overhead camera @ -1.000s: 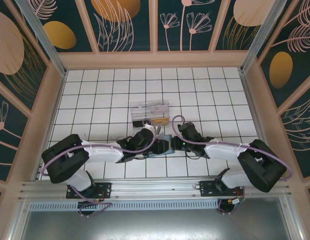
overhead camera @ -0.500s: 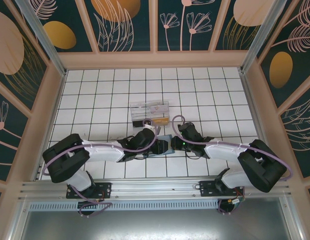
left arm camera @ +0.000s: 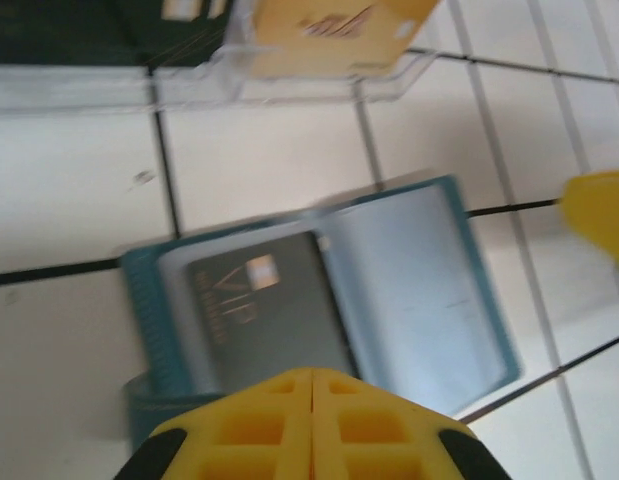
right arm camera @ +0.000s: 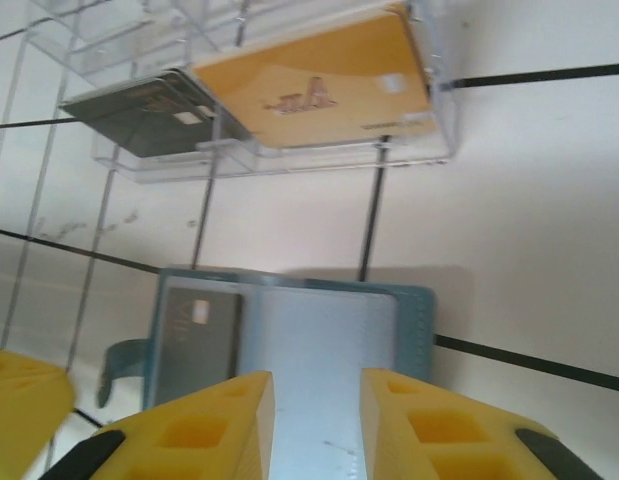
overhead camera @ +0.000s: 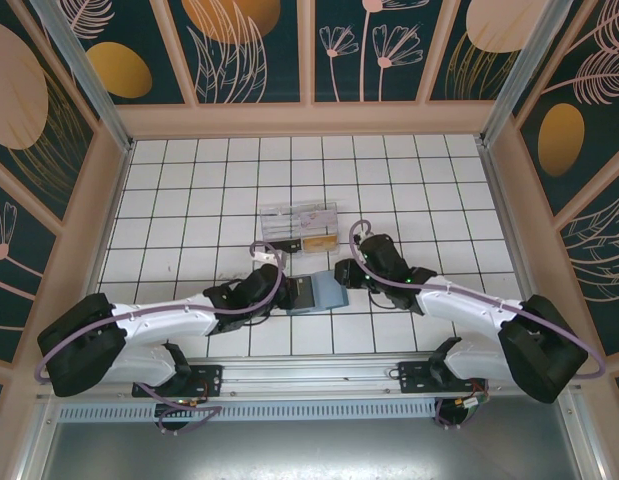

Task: Take the credit cards out of the card holder

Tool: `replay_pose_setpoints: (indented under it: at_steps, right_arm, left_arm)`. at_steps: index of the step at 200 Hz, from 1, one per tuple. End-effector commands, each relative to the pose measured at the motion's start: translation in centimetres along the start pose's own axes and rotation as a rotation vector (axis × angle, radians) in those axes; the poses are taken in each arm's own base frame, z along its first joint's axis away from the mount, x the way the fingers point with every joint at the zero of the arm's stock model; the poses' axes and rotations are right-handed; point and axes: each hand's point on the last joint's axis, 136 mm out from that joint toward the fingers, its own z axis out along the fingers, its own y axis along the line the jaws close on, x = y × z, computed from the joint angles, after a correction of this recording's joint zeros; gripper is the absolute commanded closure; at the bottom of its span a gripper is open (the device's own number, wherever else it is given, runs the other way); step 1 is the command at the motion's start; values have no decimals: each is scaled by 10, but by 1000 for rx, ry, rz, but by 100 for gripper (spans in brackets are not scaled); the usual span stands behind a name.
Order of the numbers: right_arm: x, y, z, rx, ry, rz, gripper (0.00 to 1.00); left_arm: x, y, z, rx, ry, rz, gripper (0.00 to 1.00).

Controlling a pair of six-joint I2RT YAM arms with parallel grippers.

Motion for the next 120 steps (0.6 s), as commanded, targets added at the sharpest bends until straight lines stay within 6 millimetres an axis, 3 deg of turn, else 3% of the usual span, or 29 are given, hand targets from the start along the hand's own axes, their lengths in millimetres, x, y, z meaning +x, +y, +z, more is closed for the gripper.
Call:
replay_pose_setpoints:
  at_steps: [1, 58, 88, 120]
  right_arm:
    - [-4, 30, 3, -106, 24, -4, 70]
    - [23, 53, 32, -172, 145, 11, 74]
    - [30, 50, 43, -146, 173, 15, 74]
    - [33, 46, 46, -133, 182, 19, 74]
  left_arm:
    - [9, 14, 1, -40, 23, -1, 94]
    - [11, -5, 5, 44, 48, 34, 95]
    - [17, -21, 14, 106, 96, 52, 93]
    - [25, -16, 23, 82, 127, 56, 91]
